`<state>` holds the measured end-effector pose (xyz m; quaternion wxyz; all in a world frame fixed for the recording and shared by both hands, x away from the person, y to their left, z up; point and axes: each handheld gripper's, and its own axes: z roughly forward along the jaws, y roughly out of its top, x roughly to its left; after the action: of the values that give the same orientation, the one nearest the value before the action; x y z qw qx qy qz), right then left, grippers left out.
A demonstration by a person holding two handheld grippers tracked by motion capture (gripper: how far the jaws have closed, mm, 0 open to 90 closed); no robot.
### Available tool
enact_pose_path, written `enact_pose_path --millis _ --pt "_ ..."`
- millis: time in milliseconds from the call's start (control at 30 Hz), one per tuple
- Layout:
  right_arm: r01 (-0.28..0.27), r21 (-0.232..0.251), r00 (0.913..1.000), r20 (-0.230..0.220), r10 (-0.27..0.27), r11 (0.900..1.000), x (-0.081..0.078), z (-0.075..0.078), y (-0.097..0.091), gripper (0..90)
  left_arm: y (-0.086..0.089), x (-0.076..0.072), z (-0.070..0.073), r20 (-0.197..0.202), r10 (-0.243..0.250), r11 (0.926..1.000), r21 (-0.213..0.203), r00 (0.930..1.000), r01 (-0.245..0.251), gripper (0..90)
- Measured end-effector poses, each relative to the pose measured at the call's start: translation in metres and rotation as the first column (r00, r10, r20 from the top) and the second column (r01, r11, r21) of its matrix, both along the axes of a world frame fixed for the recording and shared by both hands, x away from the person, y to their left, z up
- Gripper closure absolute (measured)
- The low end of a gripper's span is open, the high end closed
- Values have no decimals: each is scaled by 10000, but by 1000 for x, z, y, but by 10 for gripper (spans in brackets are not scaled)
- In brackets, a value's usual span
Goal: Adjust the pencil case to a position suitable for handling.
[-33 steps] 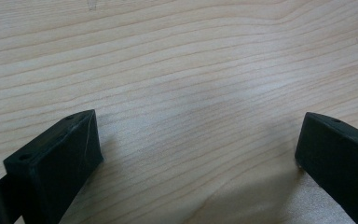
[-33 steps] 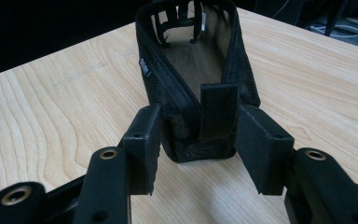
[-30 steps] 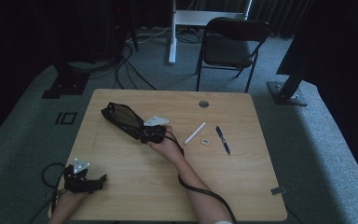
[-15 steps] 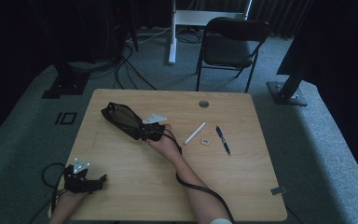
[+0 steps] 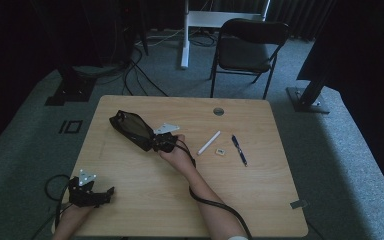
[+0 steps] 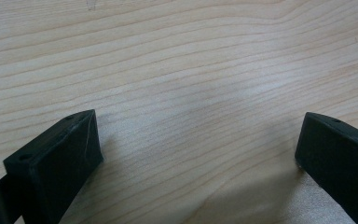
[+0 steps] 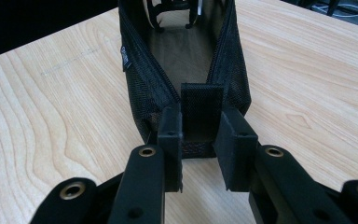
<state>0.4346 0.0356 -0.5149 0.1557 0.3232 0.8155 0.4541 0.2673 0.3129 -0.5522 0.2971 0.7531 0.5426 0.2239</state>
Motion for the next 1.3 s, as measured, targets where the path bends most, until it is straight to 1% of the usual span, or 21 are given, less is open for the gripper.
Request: enact_pose_path --millis 133,233,633,733,833,933,1067,1300 --pt "-10 -99 10000 24 10 10000 -2 1 -3 730 0 0 0 5 8 10000 -8 10000 -8 2" --pt "9 -88 10000 -38 -9 10000 -3 1 -5 730 0 0 0 -1 6 10000 -6 10000 -6 2" --pt "183 120 9998 -60 -182 9998 -16 0 -16 730 0 0 0 0 2 10000 -3 10000 -2 2" --pt "169 112 9999 -29 -169 9998 -19 0 -17 731 0 0 0 -3 6 10000 0 10000 -6 2" --pt "211 156 9998 -67 -210 9997 -24 0 -20 731 0 0 0 -5 1 10000 1 10000 -1 2" --pt "229 222 9997 -72 -228 9995 -27 0 -24 730 0 0 0 -7 3 10000 2 10000 -3 2" --pt "248 180 9997 -66 -247 9995 -30 -1 -29 730 0 0 0 0 3 10000 -5 10000 -3 2" --pt "384 274 9992 -102 -381 9989 -39 -2 -39 730 0 0 0 3 4 10000 -4 10000 -4 2"
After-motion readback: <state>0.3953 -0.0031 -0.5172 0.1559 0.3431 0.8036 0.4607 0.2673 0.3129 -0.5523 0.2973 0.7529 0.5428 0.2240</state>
